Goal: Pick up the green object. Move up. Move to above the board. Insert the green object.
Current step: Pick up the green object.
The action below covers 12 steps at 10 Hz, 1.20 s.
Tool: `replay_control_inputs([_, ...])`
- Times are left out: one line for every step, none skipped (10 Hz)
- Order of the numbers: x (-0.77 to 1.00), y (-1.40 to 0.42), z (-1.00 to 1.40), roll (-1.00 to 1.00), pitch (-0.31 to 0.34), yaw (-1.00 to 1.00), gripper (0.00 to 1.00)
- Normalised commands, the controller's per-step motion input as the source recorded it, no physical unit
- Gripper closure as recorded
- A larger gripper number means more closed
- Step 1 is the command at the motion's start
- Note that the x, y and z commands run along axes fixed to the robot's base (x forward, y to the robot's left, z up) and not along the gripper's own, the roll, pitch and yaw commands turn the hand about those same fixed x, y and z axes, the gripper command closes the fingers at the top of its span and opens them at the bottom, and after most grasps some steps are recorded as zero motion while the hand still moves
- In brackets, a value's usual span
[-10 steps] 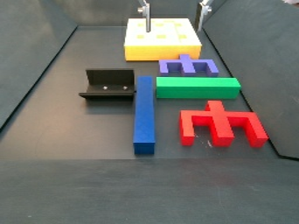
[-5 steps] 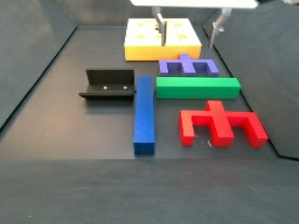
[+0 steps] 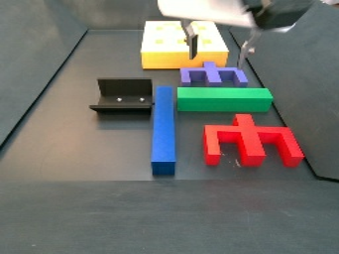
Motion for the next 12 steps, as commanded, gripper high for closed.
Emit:
replay_control_inputs([0.0,0.0,-0.3,0.0,0.0,-1.0,0.0])
replay_control_inputs([0.0,0.0,-0.29,0.0,0.0,-1.0,0.0])
replay_control_inputs([0.0,0.0,-0.29,0.0,0.0,-1.0,0.0])
replay_control_inputs([0.0,0.0,-0.25,0.0,0.0,-1.0,0.0])
replay_control_inputs([0.0,0.0,-0.18,-0.03,0.0,-1.0,0.0])
replay_control_inputs([0.0,-0.06,-0.19,-0.11,-0.119,-0.99,0.0])
replay_control_inputs([0.0,-0.18,-0.13,-0.11,-0.171,-0.91,0.0])
replay_control_inputs([0.0,-0.19,-0.1,-0.13,-0.17,-0.88,0.0])
replay_control_inputs([-0.03,-0.01,-0.14,-0.32,-0.313,-0.83,0.0])
replay_control_inputs([0.0,-0.02,-0.19,-0.17,-0.229,-0.95,0.0])
replay_control_inputs([0.0,-0.08,-0.34,-0.03,-0.119,-1.0,0.0])
replay_control_inputs([0.0,-0.09,-0.37,-0.01,-0.094,-1.0,0.0])
